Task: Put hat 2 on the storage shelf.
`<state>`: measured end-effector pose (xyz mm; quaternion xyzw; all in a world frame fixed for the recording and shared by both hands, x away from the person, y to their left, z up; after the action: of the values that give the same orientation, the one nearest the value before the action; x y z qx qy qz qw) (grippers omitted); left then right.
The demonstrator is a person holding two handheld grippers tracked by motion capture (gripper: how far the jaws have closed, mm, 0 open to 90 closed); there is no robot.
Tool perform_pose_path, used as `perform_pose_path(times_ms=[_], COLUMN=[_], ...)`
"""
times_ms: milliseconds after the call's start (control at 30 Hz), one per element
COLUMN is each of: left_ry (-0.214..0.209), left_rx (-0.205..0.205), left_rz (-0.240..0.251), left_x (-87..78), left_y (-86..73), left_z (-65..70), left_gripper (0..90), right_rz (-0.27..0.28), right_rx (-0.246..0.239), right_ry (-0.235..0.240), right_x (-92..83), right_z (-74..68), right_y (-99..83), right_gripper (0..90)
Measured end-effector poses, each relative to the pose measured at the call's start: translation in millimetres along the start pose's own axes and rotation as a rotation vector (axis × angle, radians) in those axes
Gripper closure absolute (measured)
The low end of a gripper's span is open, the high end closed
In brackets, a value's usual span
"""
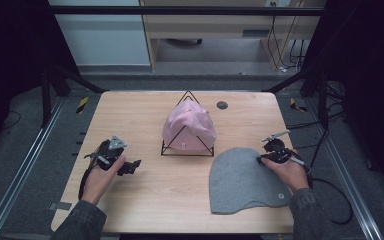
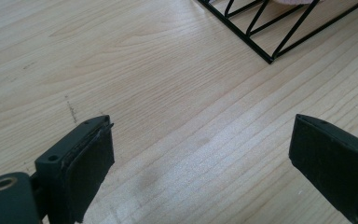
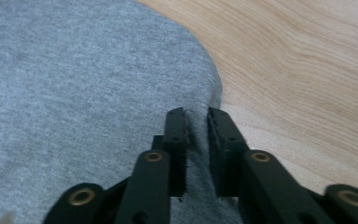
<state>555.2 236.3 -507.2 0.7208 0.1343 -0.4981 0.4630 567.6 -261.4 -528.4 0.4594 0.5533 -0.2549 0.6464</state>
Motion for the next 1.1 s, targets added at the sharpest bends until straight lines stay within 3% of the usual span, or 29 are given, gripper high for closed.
perform_pose_path(times_ms=[267,433,567,733,900,1100], left_ry=[-0.003,-0.011,-0.050,-0.066,-0.077,-0.121], left_rx=[0.001,0.001,-0.010,-0.014,-0.018,-0.024], left_rz=[0.000,-0.005,-0.036,-0.027,-0.035,-0.038], left_x=[-0.2,0.5,1.3,-0.4,-3.2,-3.6], left_y=[0.1,-0.2,-2.0,-3.5,-6.4,-8.3], left_z=[0.9,1.2,4.6,11.0,13.7,19.2], left_gripper=[5.9,5.9,5.4,5.4,5.4,5.5], right_rz=[0.001,0.033,0.081,0.133,0.155,0.191], right_rx=[-0.022,-0.036,-0.073,-0.118,-0.157,-0.217], right_ry=[0.012,0.015,0.006,-0.008,0.012,0.025], right_x=[-2.5,-11.6,-28.0,-53.5,-74.5,-100.3], right_z=[-3.6,-9.7,-21.2,-37.4,-52.3,-72.1], right_y=[-0.9,-0.1,-1.0,-2.1,1.6,11.4], right_gripper=[85.5,85.8,85.9,86.1,86.2,86.4])
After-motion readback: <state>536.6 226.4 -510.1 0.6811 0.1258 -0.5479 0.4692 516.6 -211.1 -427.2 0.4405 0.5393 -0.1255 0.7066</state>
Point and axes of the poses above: each handheld gripper's, and its own axes: x roughly forward along the jaws, y roughly out of its top, z roughly to its right, the point moved 6 cm from there along x, roughly forward along the jaws, and after that the axes turned 13 degrees about -z, right-handed, at the moved point
